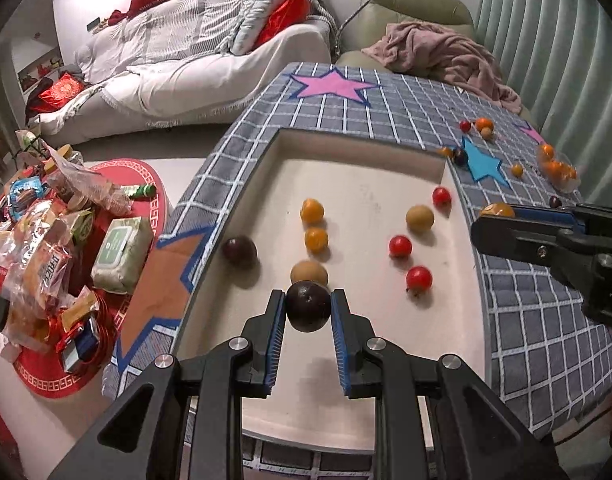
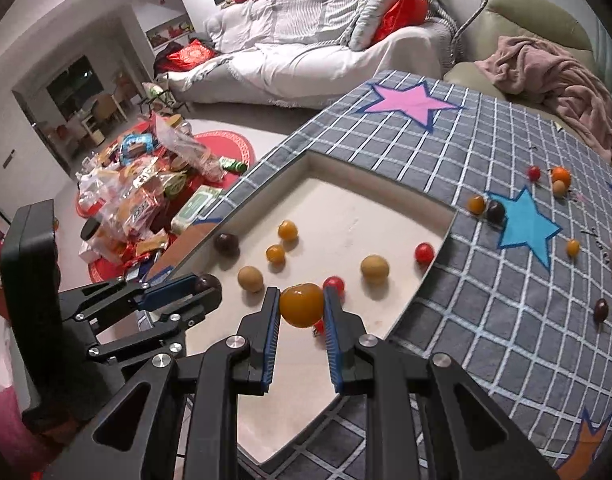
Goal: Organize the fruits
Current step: 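Carry the orange tomato in the right tool while the left tool carries the dark fruit to the tray, then open the right tool over the tray while the left tool releases the dark fruit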
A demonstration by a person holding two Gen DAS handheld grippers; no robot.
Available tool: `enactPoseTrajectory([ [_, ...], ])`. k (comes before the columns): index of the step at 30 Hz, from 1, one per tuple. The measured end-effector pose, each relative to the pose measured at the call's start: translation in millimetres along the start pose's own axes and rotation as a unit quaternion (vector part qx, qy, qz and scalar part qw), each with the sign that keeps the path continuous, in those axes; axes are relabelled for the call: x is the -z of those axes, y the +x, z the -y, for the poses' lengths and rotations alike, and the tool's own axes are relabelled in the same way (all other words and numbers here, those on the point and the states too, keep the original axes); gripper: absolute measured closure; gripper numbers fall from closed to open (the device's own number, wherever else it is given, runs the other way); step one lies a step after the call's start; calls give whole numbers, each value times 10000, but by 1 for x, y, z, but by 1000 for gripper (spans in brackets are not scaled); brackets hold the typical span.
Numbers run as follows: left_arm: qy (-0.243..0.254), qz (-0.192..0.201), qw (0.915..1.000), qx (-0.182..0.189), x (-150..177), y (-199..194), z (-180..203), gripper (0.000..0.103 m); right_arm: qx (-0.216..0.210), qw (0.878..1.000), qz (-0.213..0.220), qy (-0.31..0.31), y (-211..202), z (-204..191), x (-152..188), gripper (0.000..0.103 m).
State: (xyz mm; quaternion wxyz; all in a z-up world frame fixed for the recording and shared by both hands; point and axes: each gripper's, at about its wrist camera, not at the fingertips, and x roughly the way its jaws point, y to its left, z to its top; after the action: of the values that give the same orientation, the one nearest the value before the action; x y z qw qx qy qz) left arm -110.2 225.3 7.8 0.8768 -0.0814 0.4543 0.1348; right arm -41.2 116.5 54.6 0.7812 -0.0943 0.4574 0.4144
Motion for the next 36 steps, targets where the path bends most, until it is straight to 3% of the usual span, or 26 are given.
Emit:
enactPoseTrajectory([
  [12,140,-429,9987,-232,14,32,4,79,61,9962,-860,104,59,3,25,80],
  [21,289,-324,9979,-471,16,34,13,79,268,9946,-997,-88,74,1,28,78],
  [22,290,-313,9979,-479,16,34,13,79,233,9947,-996,-67,73,2,28,76],
  [26,237,-280,9983,-453,18,33,11,78,251,9960,-855,-98,64,1,24,48],
  [28,186,-284,9985,-425,18,33,9,69,228,9967,-776,-81,58,1,22,37],
  [30,135,-150,9984,-534,18,27,8,18,216,9973,-701,-77,52,1,20,30],
  [32,116,100,9981,-599,18,18,9,16,186,9977,-651,-82,46,1,18,28],
  [36,135,38,9984,-545,13,12,11,16,162,9976,-674,-38,36,2,14,22],
])
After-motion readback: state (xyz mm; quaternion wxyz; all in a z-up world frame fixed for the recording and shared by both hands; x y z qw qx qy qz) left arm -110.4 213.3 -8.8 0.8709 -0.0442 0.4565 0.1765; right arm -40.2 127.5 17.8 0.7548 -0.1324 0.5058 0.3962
